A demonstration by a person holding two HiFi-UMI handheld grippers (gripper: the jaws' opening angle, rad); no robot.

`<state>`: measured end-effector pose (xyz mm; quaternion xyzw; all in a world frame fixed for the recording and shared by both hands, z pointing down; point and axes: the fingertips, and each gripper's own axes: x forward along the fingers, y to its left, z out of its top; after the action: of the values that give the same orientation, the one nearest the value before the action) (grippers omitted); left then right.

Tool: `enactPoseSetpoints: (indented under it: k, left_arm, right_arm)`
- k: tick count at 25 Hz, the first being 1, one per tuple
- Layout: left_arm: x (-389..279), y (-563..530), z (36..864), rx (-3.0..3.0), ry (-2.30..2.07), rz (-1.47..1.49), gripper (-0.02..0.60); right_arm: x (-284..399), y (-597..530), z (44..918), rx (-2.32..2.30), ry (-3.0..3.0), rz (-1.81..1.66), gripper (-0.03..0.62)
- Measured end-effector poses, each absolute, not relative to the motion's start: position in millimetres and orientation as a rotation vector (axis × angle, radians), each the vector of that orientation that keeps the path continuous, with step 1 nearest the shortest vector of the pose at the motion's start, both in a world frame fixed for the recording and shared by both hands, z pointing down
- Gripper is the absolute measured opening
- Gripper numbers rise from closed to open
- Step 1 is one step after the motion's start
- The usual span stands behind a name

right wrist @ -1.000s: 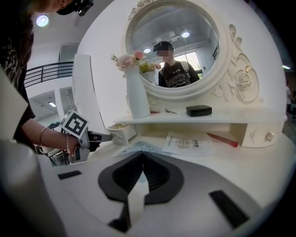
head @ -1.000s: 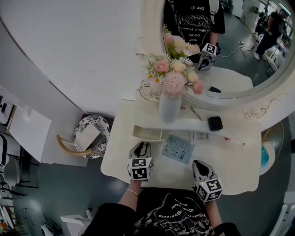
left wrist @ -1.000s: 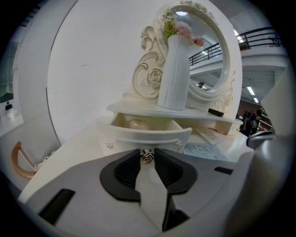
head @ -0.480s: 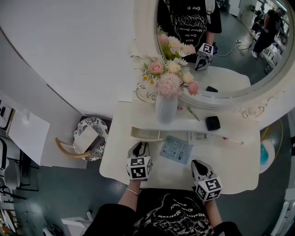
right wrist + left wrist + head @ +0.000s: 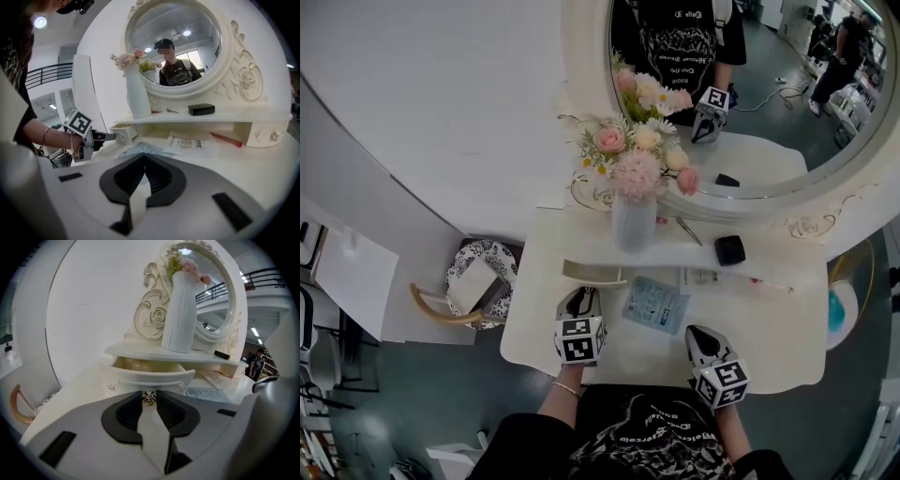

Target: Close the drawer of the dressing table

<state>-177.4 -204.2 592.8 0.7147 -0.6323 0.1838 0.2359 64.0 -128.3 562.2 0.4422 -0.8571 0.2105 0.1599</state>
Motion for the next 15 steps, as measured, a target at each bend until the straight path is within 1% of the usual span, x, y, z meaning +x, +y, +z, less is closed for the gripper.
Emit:
enactPoseSetpoints:
  k: [15]
  left_arm:
    - [-178.5,-212.9,591.9,1.971,-1.738,0.516,0.104]
  right_arm:
    - [63.4,-128.0,563.3,1.255,-2.446,0.604,0.011]
